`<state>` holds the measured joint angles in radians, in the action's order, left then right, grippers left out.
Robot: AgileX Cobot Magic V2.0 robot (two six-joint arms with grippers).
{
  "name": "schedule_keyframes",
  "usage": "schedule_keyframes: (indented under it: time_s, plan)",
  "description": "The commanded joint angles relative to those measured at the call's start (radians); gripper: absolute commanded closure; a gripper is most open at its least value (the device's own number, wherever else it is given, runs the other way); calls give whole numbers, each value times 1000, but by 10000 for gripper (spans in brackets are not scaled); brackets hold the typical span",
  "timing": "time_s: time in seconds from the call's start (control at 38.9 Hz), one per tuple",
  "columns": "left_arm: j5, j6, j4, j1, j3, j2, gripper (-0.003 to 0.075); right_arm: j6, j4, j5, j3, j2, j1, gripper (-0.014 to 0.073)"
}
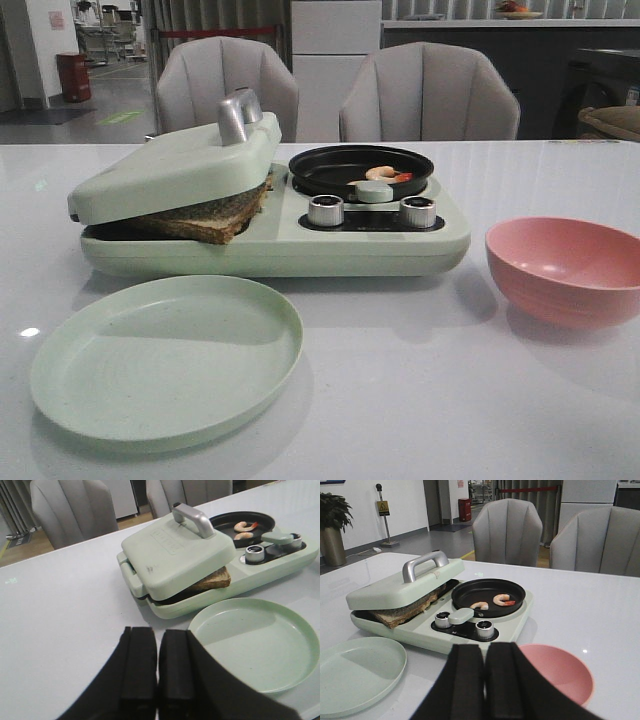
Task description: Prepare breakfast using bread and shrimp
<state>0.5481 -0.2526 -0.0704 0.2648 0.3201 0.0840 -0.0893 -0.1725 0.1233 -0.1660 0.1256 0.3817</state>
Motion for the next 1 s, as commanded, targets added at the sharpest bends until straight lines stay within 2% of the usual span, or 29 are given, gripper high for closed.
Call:
schedule_keyframes:
  time_s: [0.0,0.18,0.28,0.46,0.62,0.98]
  plan:
    - [-134,48,33,-20,7,10,606,-11,5,-79,-29,9,2,426]
    - [-286,287,157,-137,-76,10,606,-11,5,-79,-29,9,2,426]
    - [-394,298,155,-176,-143,10,606,-11,5,-79,-29,9,2,426]
    - [-599,358,154,-174,-274,-21,606,-11,5,-79,-29,9,2,426]
    - [-615,371,154,-174,-333,-108,606,-11,5,-79,-29,9,2,426]
    - [-619,374,153,-174,-347,-108,606,-11,5,-77,-29,9,2,426]
